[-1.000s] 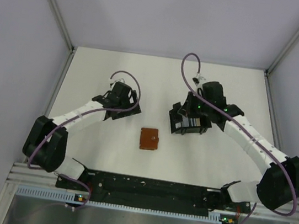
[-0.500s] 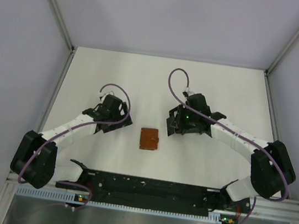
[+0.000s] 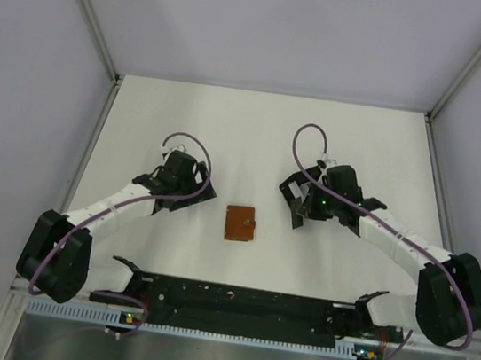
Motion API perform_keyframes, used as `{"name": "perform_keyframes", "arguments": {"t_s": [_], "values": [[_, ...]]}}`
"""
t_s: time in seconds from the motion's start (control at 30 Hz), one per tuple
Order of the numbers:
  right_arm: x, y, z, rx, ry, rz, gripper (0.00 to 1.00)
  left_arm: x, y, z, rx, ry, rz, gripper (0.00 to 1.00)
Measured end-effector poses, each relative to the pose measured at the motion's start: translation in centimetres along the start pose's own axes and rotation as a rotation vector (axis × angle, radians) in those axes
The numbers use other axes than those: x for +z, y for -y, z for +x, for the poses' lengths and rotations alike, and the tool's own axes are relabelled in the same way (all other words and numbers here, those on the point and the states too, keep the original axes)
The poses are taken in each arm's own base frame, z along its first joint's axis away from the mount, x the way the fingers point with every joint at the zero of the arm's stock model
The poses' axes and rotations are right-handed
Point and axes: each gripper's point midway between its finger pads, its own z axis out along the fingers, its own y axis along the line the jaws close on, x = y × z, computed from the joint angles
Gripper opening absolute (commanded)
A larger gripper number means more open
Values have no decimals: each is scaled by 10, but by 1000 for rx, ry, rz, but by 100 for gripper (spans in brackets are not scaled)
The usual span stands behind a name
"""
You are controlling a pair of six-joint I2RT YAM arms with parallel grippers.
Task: Put the credit cards into the card holder
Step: Open the card holder at the center of the board.
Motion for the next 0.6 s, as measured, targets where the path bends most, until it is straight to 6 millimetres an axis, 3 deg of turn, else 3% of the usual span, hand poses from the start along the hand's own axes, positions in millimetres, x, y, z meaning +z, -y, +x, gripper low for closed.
{"name": "perform_keyframes", "arguments": {"t_s": [0.13,0.33,0.6], "values": [[-16,3,-12,-14,55,-15,0,0,4,-2,4,8,16,96],[-22,-18,-9,-28,44,-101,0,1,12,1,39,9,48,96],[-8,-104,-2,-89,16,-206,0,1,20,20,91,1,48,98]]}}
